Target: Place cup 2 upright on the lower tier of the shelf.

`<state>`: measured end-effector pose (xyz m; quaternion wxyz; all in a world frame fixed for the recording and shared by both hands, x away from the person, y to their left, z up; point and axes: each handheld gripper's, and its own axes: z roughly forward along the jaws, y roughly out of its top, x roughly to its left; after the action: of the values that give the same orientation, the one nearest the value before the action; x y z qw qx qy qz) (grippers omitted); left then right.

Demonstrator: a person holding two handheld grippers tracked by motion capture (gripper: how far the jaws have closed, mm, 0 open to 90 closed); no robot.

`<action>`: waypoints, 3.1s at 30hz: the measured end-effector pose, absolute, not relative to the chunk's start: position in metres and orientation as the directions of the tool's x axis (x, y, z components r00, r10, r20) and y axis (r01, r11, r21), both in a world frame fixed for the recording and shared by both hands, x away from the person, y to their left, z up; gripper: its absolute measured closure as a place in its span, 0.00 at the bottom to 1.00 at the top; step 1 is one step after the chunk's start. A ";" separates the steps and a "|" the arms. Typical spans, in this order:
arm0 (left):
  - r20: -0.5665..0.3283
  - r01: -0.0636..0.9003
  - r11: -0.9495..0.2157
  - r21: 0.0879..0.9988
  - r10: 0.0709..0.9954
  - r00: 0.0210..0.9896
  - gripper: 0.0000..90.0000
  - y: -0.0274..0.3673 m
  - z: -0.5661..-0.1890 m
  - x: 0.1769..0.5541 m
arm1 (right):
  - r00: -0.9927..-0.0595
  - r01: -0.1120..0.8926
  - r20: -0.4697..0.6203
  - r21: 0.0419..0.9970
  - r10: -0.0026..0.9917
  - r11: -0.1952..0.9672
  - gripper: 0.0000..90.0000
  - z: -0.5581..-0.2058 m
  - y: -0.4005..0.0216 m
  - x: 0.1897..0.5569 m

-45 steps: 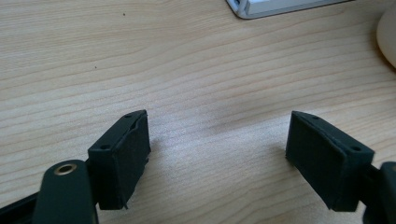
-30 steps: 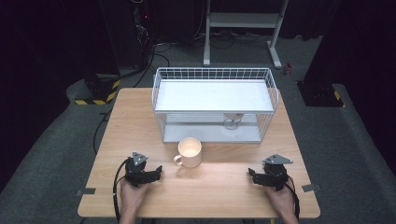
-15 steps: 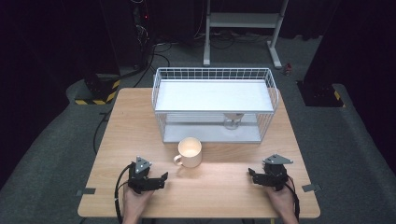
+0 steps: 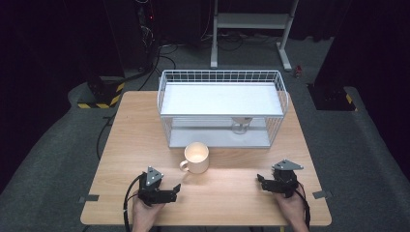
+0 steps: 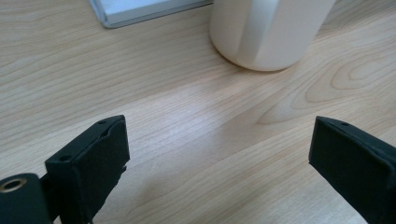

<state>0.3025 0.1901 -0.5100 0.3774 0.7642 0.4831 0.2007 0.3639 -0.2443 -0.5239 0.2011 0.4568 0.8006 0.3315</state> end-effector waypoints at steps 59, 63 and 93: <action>-0.029 0.532 -0.296 0.793 0.854 0.519 0.00 0.126 -0.497 0.364 | -0.502 0.598 -0.019 0.715 0.865 0.363 0.23 -0.524 -0.244 0.364; -0.019 0.525 -0.306 0.794 0.851 0.525 0.00 0.120 -0.497 0.369 | -0.502 0.597 -0.020 0.715 0.865 0.363 0.23 -0.524 -0.244 0.364; -0.020 0.510 -0.282 0.813 0.861 0.508 0.10 0.112 -0.502 0.379 | -0.501 0.597 -0.020 0.716 0.865 0.362 0.23 -0.524 -0.244 0.364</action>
<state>0.3787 0.1123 -0.5022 0.4011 0.7702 0.4450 0.2187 0.3640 -0.2442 -0.5240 0.2019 0.4568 0.8002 0.3320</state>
